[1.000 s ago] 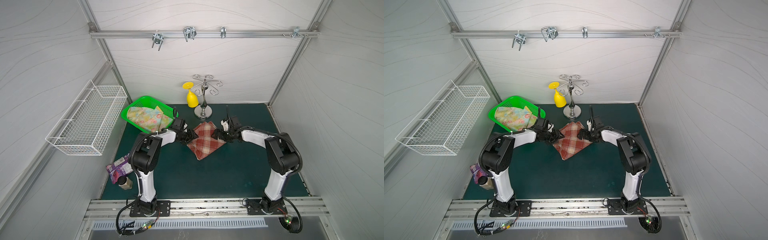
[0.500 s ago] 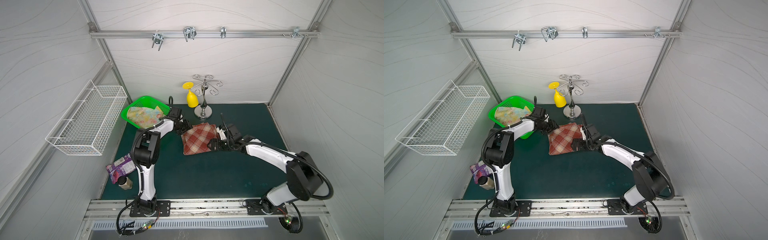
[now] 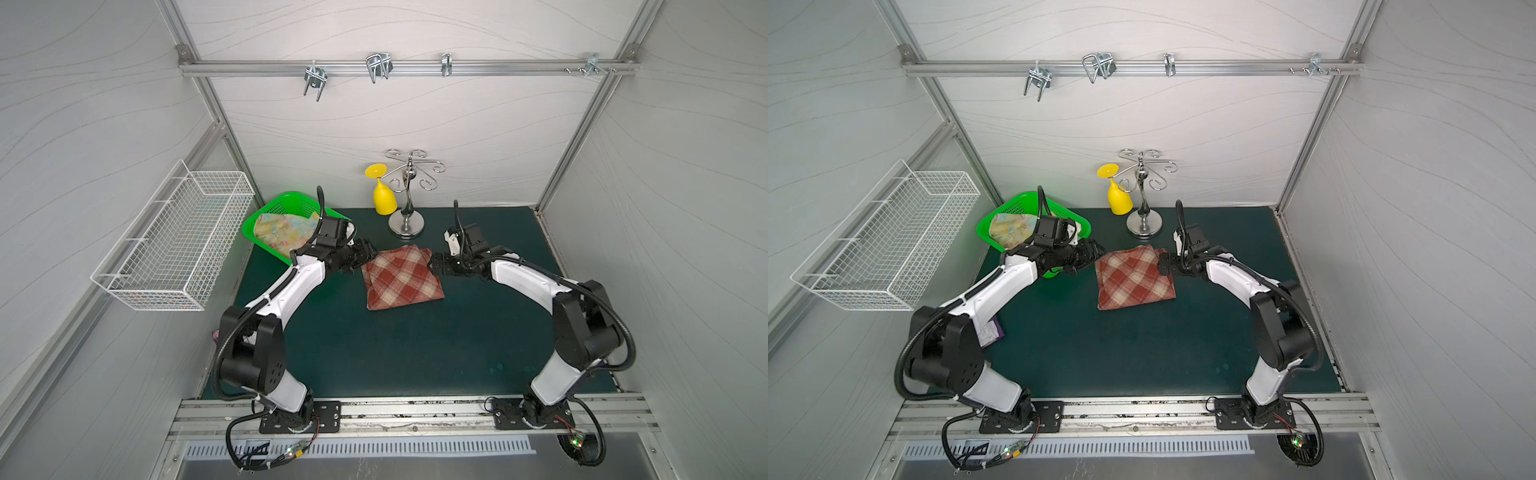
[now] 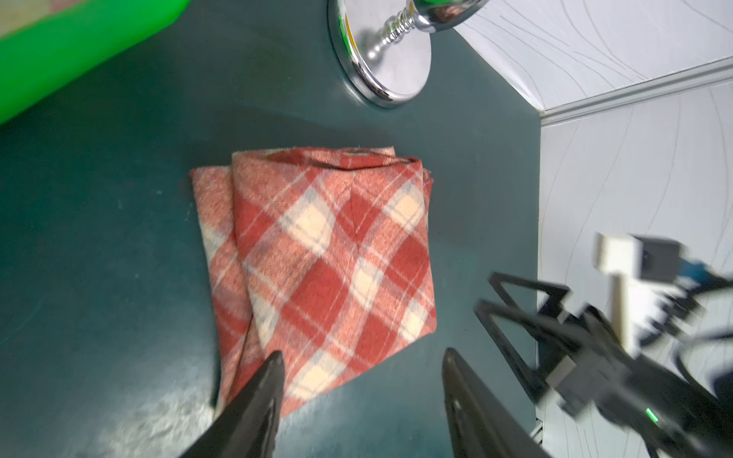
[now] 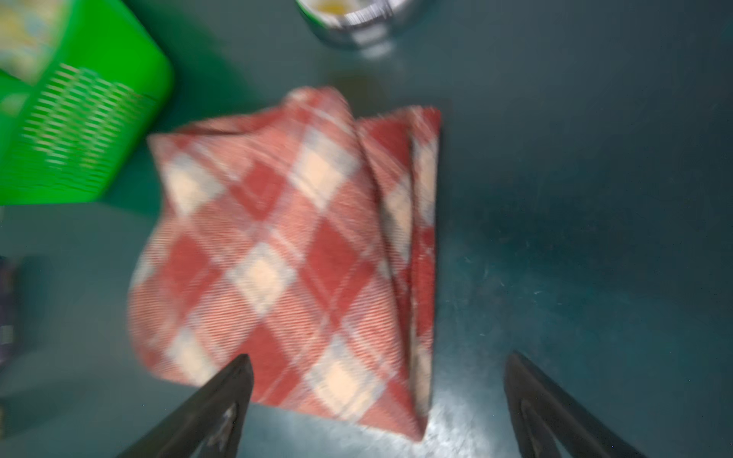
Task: Fold and stack skirts
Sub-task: Move the skirt to the top-right of the table.
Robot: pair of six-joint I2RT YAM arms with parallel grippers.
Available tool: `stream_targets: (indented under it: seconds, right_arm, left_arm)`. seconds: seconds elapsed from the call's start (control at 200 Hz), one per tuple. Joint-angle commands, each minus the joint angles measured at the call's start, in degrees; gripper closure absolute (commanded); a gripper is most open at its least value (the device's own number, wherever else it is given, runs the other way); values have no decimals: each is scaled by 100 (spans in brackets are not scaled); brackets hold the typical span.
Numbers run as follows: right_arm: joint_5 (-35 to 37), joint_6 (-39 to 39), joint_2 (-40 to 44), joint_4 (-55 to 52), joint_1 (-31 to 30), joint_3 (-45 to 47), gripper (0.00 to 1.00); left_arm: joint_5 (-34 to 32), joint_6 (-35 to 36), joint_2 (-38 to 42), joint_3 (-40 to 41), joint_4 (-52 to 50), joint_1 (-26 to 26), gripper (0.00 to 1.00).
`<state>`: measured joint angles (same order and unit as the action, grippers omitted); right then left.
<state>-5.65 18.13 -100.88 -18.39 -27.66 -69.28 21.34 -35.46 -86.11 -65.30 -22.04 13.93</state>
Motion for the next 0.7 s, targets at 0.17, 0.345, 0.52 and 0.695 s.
stream_targets:
  seconds: [0.17, 0.345, 0.52, 0.695]
  right_arm:
    - [-418, -287, -959, -24, -46, -597, 10]
    - [-462, -174, -1379, -29, -47, -851, 14]
    - [-461, -109, -1716, -87, -46, -1071, 19]
    - [-553, 26, -1960, -169, -47, -1188, 28]
  left_arm:
    - [-327, -39, 550, 931, 35, 4, 35]
    - [-408, -48, 629, 1174, 130, 9, 34]
    - [-470, -28, 778, 1273, 176, 4, 28]
    - [-404, -88, 859, 1348, 242, 4, 24]
